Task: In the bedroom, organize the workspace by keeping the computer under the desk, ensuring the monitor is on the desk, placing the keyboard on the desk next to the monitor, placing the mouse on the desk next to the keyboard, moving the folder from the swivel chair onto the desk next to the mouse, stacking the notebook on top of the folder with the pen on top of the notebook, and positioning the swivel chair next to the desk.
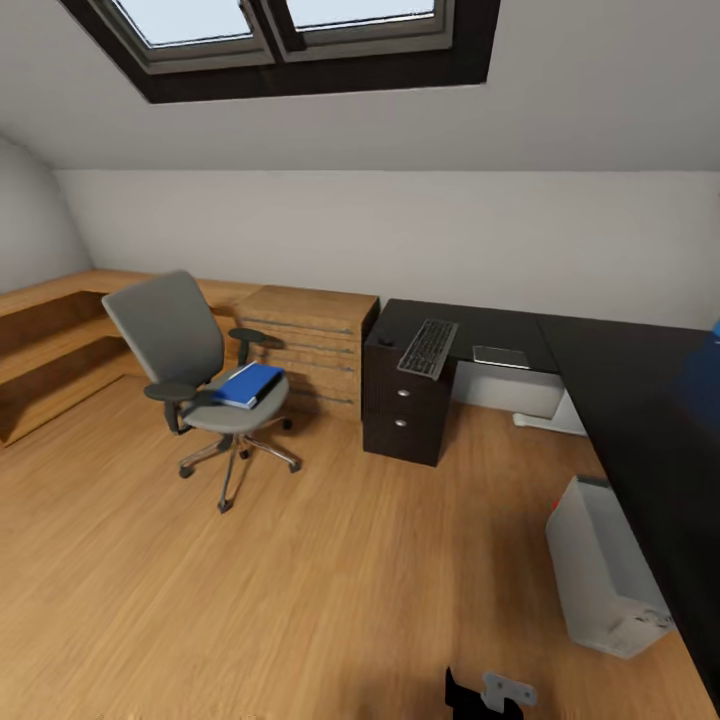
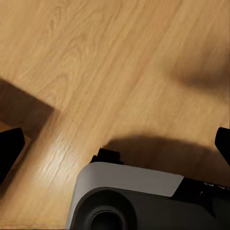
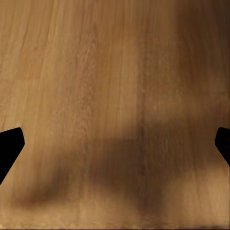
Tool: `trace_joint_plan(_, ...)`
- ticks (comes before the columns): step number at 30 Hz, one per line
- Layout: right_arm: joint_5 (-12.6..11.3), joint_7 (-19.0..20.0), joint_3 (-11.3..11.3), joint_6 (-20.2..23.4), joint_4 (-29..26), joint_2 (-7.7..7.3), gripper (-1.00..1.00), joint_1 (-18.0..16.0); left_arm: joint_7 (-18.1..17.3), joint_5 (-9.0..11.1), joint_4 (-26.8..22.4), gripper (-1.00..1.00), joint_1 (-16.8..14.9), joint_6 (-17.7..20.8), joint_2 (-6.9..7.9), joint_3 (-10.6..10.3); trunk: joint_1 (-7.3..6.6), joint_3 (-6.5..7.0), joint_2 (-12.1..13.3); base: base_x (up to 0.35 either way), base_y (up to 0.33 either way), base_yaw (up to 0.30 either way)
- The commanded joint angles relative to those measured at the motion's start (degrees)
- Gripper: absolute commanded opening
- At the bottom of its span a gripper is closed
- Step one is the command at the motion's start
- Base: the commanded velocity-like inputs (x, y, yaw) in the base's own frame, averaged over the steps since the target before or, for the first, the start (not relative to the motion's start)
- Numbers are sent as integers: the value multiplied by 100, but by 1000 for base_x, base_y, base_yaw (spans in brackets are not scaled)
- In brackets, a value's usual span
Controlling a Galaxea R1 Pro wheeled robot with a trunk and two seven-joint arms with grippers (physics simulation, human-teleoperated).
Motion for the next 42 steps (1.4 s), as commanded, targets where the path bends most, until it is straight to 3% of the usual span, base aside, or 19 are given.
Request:
trace_joint_plan(1, -8, -12, 4, -25, 13, 3, 100, -6, 51, 29, -12, 100, 2, -14, 10, -49, -3, -7, -3, -337, -3, 60)
trace_joint_plan(18, -8, -11, 4, -32, 13, 5, 100, -6, 51, 29, -12, 100, 2, -17, 17, -49, -3, -14, -3, -337, 0, 8)
trace_joint_plan(25, 0, -4, 4, -40, 13, 5, 100, 1, 52, 29, -12, 100, 2, -15, 11, -49, -3, -3, -3, -337, -2, -169)
trace_joint_plan(42, 1, -4, 4, -38, 13, 0, 100, 3, 43, 13, -15, 100, 2, -45, 1, -57, -377, 325, 679, -324, -38, -192)
